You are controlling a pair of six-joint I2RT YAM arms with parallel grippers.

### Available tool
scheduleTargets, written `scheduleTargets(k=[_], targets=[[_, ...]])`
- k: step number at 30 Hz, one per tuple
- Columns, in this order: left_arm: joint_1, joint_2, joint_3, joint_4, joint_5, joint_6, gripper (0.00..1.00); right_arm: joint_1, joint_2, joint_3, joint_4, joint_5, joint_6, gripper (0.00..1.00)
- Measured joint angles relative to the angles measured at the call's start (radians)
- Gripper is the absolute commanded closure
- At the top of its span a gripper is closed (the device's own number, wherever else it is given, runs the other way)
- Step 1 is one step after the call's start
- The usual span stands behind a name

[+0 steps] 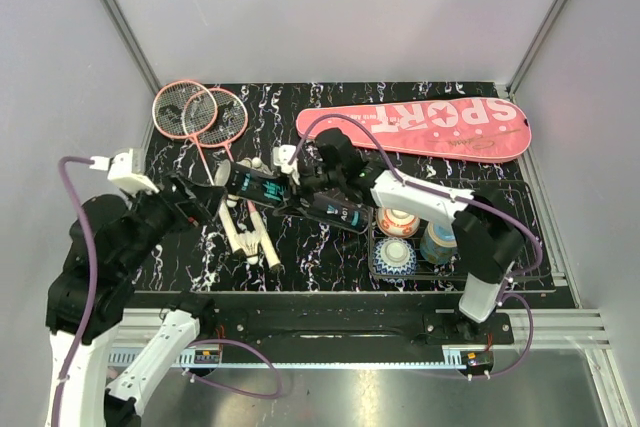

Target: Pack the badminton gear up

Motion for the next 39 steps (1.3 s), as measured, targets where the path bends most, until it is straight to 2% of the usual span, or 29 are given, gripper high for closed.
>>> scheduleTargets(k=[6,7,8,17,32,37,39], targets=[[0.000,0.111,0.035,-0.074,0.100,0.018,0.34,0.000,-0.071,-0.059,0.017,-0.091,-0.011,0.59],[0.000,0.116,0.036,-0.077,0.110,0.023,0.44,0.000,-0.084,-0.069,0.019,-0.103,-0.014,0.59],[0.000,0.119,0.036,-0.078,0.121,0.027,0.48,0.000,-0.093,-0.074,0.018,-0.109,-0.016,0.60],[0.000,0.145,0.041,-0.055,0.298,0.099,0.63,0.000,-0.121,-0.084,0.018,-0.172,-0.017,0.62],[0.002,0.189,0.034,-0.011,0.373,0.164,0.71,-0.005,-0.121,-0.087,0.003,-0.178,-0.017,0.61],[0.003,0.195,0.022,-0.019,0.369,0.182,0.56,-0.006,-0.111,-0.086,-0.004,-0.171,-0.016,0.60],[0.003,0.195,0.019,-0.019,0.365,0.187,0.55,-0.006,-0.104,-0.084,-0.004,-0.170,-0.016,0.60]])
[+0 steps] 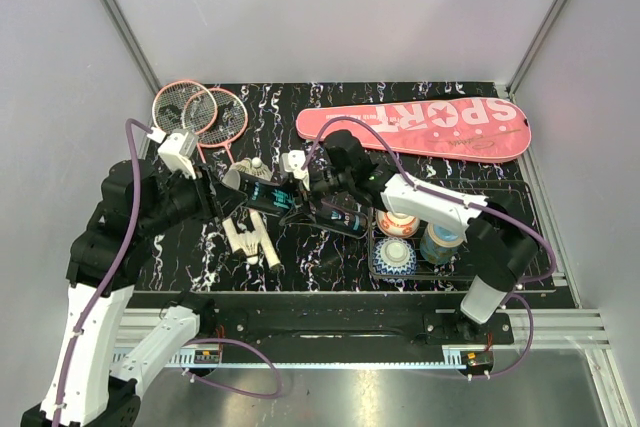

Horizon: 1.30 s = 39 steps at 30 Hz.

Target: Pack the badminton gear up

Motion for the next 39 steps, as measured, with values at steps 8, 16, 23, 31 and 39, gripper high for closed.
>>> scheduleTargets(k=[8,16,23,31,39], targets=[[0.001,0.007,-0.011,-0.003,-0.026,0.035,0.60,0.000,0.007,0.009,-0.004,-0.002,-0.007,0.62],[0.004,0.034,-0.011,0.005,-0.022,0.086,0.90,0.000,0.027,0.031,-0.053,-0.001,-0.028,0.47],[0.008,-0.005,-0.034,0.037,-0.045,0.136,1.00,0.016,0.033,0.041,-0.034,0.048,0.013,0.19],[0.005,-0.067,-0.035,-0.001,-0.058,0.116,1.00,0.094,0.033,0.061,0.060,0.317,0.073,0.14],[0.005,-0.066,-0.034,-0.012,-0.060,0.092,1.00,0.190,0.035,0.093,0.057,0.557,-0.035,0.14]])
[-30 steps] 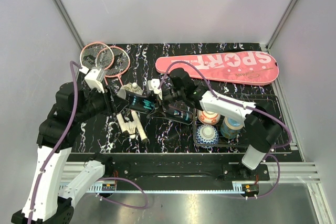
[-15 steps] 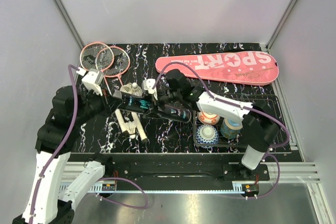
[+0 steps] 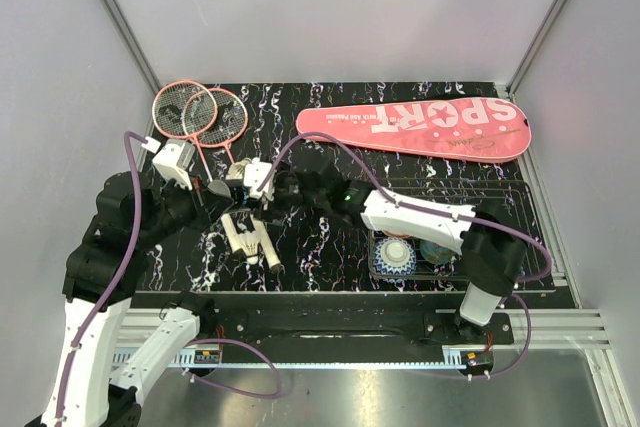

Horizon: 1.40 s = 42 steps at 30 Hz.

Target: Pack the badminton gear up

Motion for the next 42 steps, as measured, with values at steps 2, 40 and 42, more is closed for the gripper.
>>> scheduleTargets(k=[2,40,42], targets=[[0.000,0.000,0.000,-0.016,0.003,-0.011,1.00,0.032,0.000,0.000,0.038,0.035,-0.035,0.14],[-0.031,-0.043,0.141,-0.087,-0.447,-0.176,1.00,0.048,-0.116,-0.170,0.229,0.364,-0.105,0.67],[-0.030,0.011,0.076,-0.072,-0.550,-0.201,1.00,0.048,-0.177,-0.170,0.185,0.354,-0.031,0.67]])
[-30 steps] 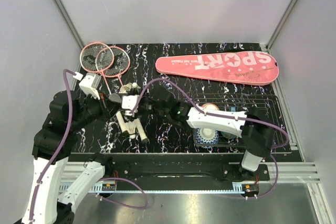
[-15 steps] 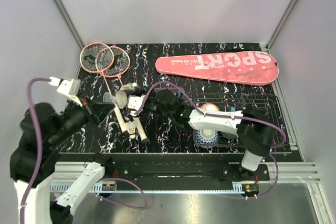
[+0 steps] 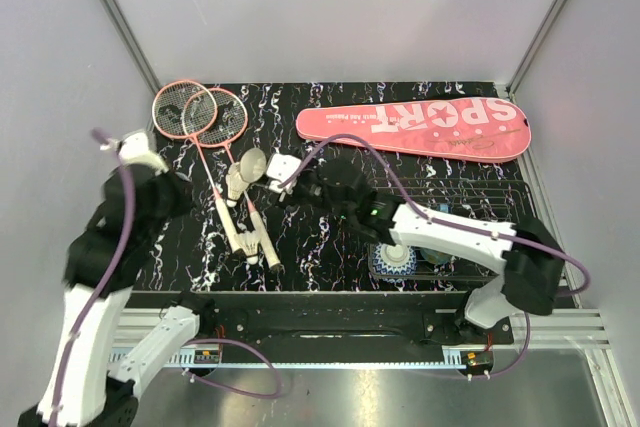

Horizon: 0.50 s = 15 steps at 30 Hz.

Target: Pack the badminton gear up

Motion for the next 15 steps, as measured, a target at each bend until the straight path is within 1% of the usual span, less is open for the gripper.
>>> scheduleTargets(k=[1,3,6,8,10,12,15], targets=[[0.006,0.041,-0.029,0.007,-0.040,-0.011,1.00,0.000,-0.026,0.000,-0.013,-0.007,0.024,0.66],[0.058,0.127,-0.077,0.045,-0.064,-0.022,1.00,0.000,-0.074,-0.008,-0.019,-0.029,0.061,0.66],[0.240,0.286,-0.158,0.151,0.005,-0.046,1.00,0.000,-0.140,-0.035,-0.020,-0.046,0.094,0.66],[0.355,0.402,-0.201,0.215,0.042,-0.072,1.00,0.000,-0.156,-0.042,-0.021,-0.053,0.103,0.66],[0.425,0.517,-0.212,0.240,0.048,-0.092,1.00,-0.002,-0.157,-0.045,-0.023,-0.058,0.112,0.66],[0.475,0.650,-0.209,0.287,0.040,-0.106,1.00,-0.006,-0.157,-0.050,-0.032,-0.071,0.124,0.65],[0.492,0.855,-0.140,0.300,0.013,-0.116,1.00,-0.016,-0.159,-0.063,-0.042,-0.092,0.139,0.66]])
